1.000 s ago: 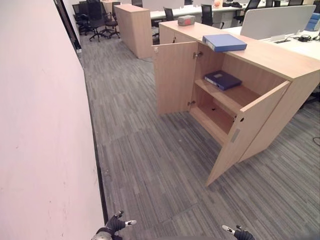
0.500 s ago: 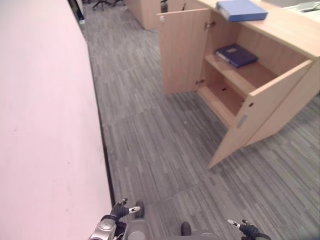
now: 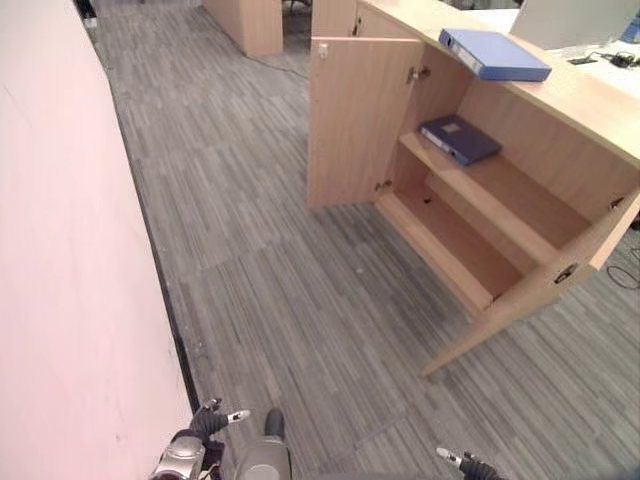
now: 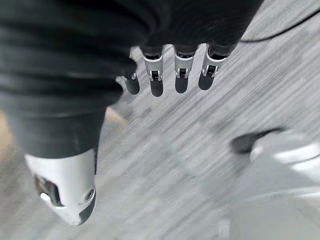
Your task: Put the empty folder in the office cabinet
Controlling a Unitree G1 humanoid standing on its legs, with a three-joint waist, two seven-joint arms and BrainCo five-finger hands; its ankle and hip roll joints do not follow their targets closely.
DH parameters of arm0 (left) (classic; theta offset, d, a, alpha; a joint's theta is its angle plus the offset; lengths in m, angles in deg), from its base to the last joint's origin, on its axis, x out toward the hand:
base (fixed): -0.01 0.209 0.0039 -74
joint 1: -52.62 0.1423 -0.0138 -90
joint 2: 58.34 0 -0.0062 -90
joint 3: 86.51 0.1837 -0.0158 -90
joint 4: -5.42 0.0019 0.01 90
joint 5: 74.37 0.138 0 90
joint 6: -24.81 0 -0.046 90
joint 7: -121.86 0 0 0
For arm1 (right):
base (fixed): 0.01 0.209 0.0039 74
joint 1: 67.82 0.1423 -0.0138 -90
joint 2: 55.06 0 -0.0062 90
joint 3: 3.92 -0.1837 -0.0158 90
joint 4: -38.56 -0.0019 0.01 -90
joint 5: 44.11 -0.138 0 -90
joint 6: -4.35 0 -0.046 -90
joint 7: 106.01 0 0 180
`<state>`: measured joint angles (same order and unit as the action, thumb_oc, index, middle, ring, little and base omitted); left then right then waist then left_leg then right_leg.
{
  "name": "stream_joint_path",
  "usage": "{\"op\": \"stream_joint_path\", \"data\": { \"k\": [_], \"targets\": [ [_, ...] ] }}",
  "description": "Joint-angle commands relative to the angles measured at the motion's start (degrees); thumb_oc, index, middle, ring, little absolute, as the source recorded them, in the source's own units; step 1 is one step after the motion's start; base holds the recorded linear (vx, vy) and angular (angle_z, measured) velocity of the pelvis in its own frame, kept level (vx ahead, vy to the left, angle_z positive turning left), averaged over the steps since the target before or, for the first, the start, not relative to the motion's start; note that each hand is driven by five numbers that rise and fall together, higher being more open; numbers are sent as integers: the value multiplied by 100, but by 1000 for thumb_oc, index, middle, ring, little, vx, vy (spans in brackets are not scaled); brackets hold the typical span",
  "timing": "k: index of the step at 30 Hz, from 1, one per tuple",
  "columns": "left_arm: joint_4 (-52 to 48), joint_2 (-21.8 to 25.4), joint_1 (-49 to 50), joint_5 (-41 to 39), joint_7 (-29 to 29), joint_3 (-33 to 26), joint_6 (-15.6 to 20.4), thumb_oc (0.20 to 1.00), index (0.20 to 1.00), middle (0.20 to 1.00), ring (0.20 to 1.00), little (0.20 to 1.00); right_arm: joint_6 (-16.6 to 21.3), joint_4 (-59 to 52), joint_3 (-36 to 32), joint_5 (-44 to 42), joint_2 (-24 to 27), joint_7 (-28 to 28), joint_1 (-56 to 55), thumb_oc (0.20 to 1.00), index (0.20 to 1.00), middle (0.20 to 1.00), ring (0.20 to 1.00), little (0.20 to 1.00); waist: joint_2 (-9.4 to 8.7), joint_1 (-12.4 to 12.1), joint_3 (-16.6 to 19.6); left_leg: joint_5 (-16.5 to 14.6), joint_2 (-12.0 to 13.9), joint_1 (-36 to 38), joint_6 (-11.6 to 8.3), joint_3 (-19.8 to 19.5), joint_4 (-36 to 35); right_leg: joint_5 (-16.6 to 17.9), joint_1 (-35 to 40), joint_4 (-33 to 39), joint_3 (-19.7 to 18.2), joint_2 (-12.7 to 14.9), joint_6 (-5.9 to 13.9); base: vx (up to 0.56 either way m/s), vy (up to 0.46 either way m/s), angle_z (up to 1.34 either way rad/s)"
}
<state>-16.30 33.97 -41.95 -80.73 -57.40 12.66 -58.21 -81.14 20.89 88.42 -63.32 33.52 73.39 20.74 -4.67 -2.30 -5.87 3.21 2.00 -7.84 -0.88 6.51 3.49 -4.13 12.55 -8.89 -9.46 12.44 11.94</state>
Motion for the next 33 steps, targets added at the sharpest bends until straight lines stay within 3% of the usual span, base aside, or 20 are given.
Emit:
{"op": "stream_joint_path", "data": {
  "k": [1,2,4,6,7,9,10,11,12,13,16,18,21,24,25,26,27,29,32,33],
  "targets": [
    [-388,101,61,-68,47,94,111,1000,1000,1000,1000,1000,86,-148,49,-341,374,10,335,1000,1000,1000,1000,1000,134,-77,-41,555,639,-443,-333,-32,-331,232,-76,-793,5,-418,-51,165,245,-7],
    [-516,154,22,-129,45,116,122,1000,1000,1000,1000,1000,94,-208,43,-359,361,19,399,1000,1000,1000,1000,1000,142,-73,-139,478,600,-308,-257,73,-404,648,-378,-1312,216,-325,85,140,265,-8],
    [-685,195,-58,-187,62,164,134,1000,1000,1000,1000,1000,108,-216,-5,-439,348,39,494,1000,1000,1000,1000,1000,358,7,-260,345,636,-9,-150,199,-556,925,-872,-2013,641,-370,152,146,278,-14],
    [-746,158,-90,-213,65,178,143,1000,1000,1000,1000,1000,107,-104,-76,-490,308,53,475,1000,1000,1000,1000,1000,518,119,-357,188,585,364,-71,301,-669,817,-1263,-2416,923,-476,133,269,288,-29],
    [-784,152,-107,-239,61,175,150,1000,1000,1000,1000,1000,99,-48,-121,-529,307,53,434,1000,1000,1000,1000,1000,568,231,-424,87,505,560,-57,320,-716,554,-1520,-2477,1033,-592,75,343,271,-15],
    [-907,127,-145,-230,48,203,157,1000,1000,1000,1000,1000,68,99,-218,-581,325,58,339,1000,1000,1000,1000,1000,665,391,-503,-17,456,828,-79,407,-773,237,-1844,-2061,1370,-743,6,372,176,-5],
    [-980,139,-155,-189,15,256,144,1000,1000,1000,1000,1000,27,282,-391,-622,347,88,147,1000,1000,1000,1000,1000,675,535,-562,-219,392,1119,-129,590,-849,28,-2099,-1404,2041,-642,-177,316,75,-10],
    [-984,137,-148,-189,15,263,141,1000,1000,1000,1000,1000,28,281,-395,-621,349,87,137,1000,1000,1000,1000,1000,679,560,-575,-237,396,1144,-137,561,-849,-1,-2054,-1399,2074,-639,-179,403,39,-15],
    [-1117,134,-135,-103,-37,343,124,1000,1000,1000,1000,1000,-22,476,-570,-664,371,122,-54,1000,1000,1000,1000,1000,643,713,-598,-451,306,1392,-170,726,-849,172,-2229,-838,2675,-469,-266,193,-8,-13],
    [-1121,133,-129,-101,-37,347,122,1000,1000,1000,1000,1000,-23,473,-573,-663,371,122,-63,1000,1000,1000,1000,1000,655,721,-601,-461,319,1402,-173,715,-849,176,-2201,-814,2692,-482,-266,283,-8,-22],
    [-1158,85,-78,39,-108,379,115,1000,1000,1000,1000,1000,-101,650,-779,-668,417,135,-283,1000,1000,1000,1000,1000,670,938,-591,-728,304,1795,-251,1026,-849,412,-2351,-351,3408,-306,-306,265,-15,-31],
    [-1139,59,-48,129,-158,390,124,1000,1000,1000,1000,1000,-126,695,-864,-664,441,139,-387,1000,1000,1000,1000,1000,699,1116,-551,-848,285,2064,-266,1165,-849,456,-2413,-253,3351,-312,-361,312,-53,-48],
    [-967,-39,56,146,-203,368,148,1000,1000,1000,1000,1000,-131,785,-918,-672,536,134,-494,1000,1000,1000,1000,1000,746,1309,-355,-1052,326,2238,-315,1377,-390,348,-1965,189,2984,-566,-584,336,-69,-49],
    [-1019,-103,113,-44,-196,310,144,1000,1000,1000,1000,1000,-107,777,-961,-732,652,159,-382,1000,1000,1000,1000,1000,806,1398,-344,-732,630,2065,-555,1540,1012,234,-1633,316,2690,-799,-804,209,-88,-67],
    [-1020,-102,113,-45,-197,309,143,1000,1000,1000,1000,1000,-107,777,-961,-732,651,159,-380,1000,1000,1000,1000,1000,812,1396,-347,-750,651,2048,-566,1539,1053,233,-1633,319,2689,-814,-813,214,-171,-103],
    [-1049,-124,102,-154,-139,280,138,1000,1000,1000,1000,1000,-113,700,-907,-765,696,177,-288,1000,1000,1000,1000,1000,705,1312,-481,-223,851,1479,-782,1339,2449,102,-1350,454,2399,-911,-1029,232,-135,-79],
    [-1019,-132,95,-140,-108,281,138,1000,1000,1000,1000,1000,-125,683,-876,-753,715,178,-263,1000,1000,1000,1000,1000,652,1295,-519,-93,923,1317,-835,1306,2756,94,-1211,545,2295,-922,-1067,310,-100,-75],
    [-969,-167,83,-199,-61,271,176,1000,1000,1000,1000,1000,-132,559,-861,-794,804,186,-174,1000,1000,1000,1000,1000,584,1247,-587,38,1178,1007,-800,1374,2727,73,-935,669,1988,-795,-1021,223,91,-85],
    [-1005,-171,107,-239,-57,278,182,1000,1000,1000,1000,1000,-122,483,-846,-821,816,192,-126,1000,1000,1000,1000,1000,596,1186,-599,57,1267,924,-744,1299,2419,44,-870,670,1825,-738,-970,178,174,-102],
    [-1054,-181,145,-271,-37,296,199,1000,1000,1000,1000,1000,-75,361,-805,-906,852,172,-81,1000,1000,1000,1000,1000,615,1071,-583,209,1327,885,-694,1011,1646,-19,-842,653,1476,-687,-836,360,374,-76]
  ]
}}
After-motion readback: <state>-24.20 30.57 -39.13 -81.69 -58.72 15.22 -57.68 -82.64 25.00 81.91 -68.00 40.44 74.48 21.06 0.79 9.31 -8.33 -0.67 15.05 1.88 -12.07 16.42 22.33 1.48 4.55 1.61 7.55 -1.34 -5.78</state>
